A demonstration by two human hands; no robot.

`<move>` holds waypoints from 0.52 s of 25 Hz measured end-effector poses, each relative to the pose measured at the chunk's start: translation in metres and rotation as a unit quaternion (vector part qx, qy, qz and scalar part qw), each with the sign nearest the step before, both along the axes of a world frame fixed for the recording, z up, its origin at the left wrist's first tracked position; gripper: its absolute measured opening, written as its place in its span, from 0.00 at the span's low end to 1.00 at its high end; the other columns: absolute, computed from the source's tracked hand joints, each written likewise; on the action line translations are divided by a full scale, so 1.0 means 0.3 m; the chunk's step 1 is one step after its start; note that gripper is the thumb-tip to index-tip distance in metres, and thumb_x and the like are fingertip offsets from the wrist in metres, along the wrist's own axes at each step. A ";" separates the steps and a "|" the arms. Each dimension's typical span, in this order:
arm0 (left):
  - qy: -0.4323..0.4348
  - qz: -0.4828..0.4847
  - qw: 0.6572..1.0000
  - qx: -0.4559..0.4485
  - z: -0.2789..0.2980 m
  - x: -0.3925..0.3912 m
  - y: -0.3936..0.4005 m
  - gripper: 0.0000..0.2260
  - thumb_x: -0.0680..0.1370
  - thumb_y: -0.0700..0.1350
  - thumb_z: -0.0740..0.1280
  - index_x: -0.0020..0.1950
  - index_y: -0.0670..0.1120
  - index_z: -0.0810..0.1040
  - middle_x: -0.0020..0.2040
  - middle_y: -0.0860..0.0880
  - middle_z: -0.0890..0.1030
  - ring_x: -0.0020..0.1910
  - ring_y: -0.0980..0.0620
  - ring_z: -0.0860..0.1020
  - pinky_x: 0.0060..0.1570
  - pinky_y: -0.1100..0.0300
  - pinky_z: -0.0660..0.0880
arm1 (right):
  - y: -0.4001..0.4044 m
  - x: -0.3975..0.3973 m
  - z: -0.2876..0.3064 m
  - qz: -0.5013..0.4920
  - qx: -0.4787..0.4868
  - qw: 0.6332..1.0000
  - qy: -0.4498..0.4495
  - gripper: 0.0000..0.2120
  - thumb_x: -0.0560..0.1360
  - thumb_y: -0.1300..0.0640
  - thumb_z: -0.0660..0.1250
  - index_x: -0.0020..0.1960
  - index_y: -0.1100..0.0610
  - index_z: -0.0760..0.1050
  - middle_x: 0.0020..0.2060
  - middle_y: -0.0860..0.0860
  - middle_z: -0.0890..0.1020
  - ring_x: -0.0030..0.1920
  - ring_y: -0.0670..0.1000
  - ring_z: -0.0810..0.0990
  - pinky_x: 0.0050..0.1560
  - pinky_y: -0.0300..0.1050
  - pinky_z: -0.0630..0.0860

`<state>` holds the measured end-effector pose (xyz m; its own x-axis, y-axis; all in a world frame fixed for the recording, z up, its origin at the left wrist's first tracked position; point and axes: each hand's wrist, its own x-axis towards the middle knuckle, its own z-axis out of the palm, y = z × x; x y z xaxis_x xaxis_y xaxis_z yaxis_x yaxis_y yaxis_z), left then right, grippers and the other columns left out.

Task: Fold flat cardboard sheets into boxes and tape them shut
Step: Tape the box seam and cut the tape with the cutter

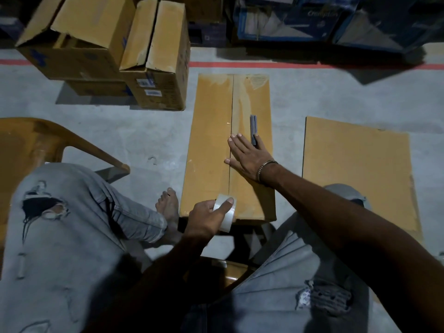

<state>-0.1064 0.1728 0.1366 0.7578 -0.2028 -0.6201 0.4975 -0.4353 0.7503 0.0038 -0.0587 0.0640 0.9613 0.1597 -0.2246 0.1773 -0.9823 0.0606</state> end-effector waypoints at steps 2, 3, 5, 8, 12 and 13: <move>0.028 -0.005 0.999 -0.016 0.016 -0.033 0.019 0.19 0.78 0.59 0.73 0.45 0.41 0.86 0.38 0.46 0.88 0.39 0.44 0.86 0.49 0.46 0.83 | 0.005 0.000 0.001 0.001 0.001 1.000 0.005 0.39 0.81 0.30 0.32 0.85 0.52 0.43 0.84 0.49 0.47 0.83 0.51 0.45 0.80 0.67 0.44; 0.042 -0.013 0.999 -0.021 0.027 -0.044 0.025 0.19 0.79 0.59 0.72 0.47 0.42 0.86 0.39 0.46 0.88 0.40 0.46 0.87 0.48 0.49 0.83 | 0.005 0.001 0.001 0.001 0.003 1.000 0.006 0.39 0.81 0.30 0.32 0.85 0.52 0.43 0.84 0.49 0.47 0.83 0.51 0.45 0.80 0.67 0.43; 0.070 -0.034 0.997 -0.021 0.037 -0.063 0.039 0.20 0.80 0.60 0.69 0.51 0.43 0.86 0.41 0.47 0.88 0.41 0.48 0.87 0.44 0.55 0.81 | 0.005 -0.001 0.001 -0.002 0.009 1.000 0.006 0.40 0.81 0.30 0.32 0.85 0.52 0.43 0.84 0.49 0.47 0.83 0.51 0.44 0.80 0.67 0.43; 0.146 -0.032 0.988 -0.044 0.005 -0.083 0.064 0.24 0.79 0.61 0.71 0.55 0.39 0.85 0.44 0.42 0.88 0.45 0.46 0.87 0.50 0.52 0.82 | 0.005 -0.003 0.009 -0.003 0.008 1.000 0.003 0.40 0.81 0.30 0.32 0.85 0.53 0.43 0.84 0.49 0.48 0.84 0.51 0.44 0.80 0.66 0.43; 0.165 -0.057 0.984 -0.043 -0.035 -0.083 0.092 0.47 0.60 0.74 0.78 0.58 0.34 0.82 0.55 0.34 0.84 0.53 0.38 0.85 0.64 0.42 0.78 | 0.010 -0.006 0.014 -0.005 0.011 1.000 0.005 0.41 0.80 0.30 0.31 0.85 0.52 0.43 0.84 0.48 0.47 0.84 0.52 0.44 0.80 0.67 0.43; 0.182 -0.048 0.981 -0.049 -0.039 -0.072 0.094 0.42 0.64 0.69 0.80 0.59 0.33 0.83 0.56 0.34 0.84 0.52 0.39 0.86 0.62 0.46 0.80 | 0.009 -0.006 0.014 -0.006 0.013 1.000 0.006 0.41 0.80 0.29 0.30 0.85 0.52 0.43 0.84 0.49 0.47 0.84 0.52 0.44 0.80 0.67 0.43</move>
<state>-0.1280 0.2009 0.1249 0.4642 -0.3347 -0.8201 0.7009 -0.4273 0.5711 0.0020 -0.0559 0.0683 0.9605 0.1534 -0.2322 0.1654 -0.9857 0.0328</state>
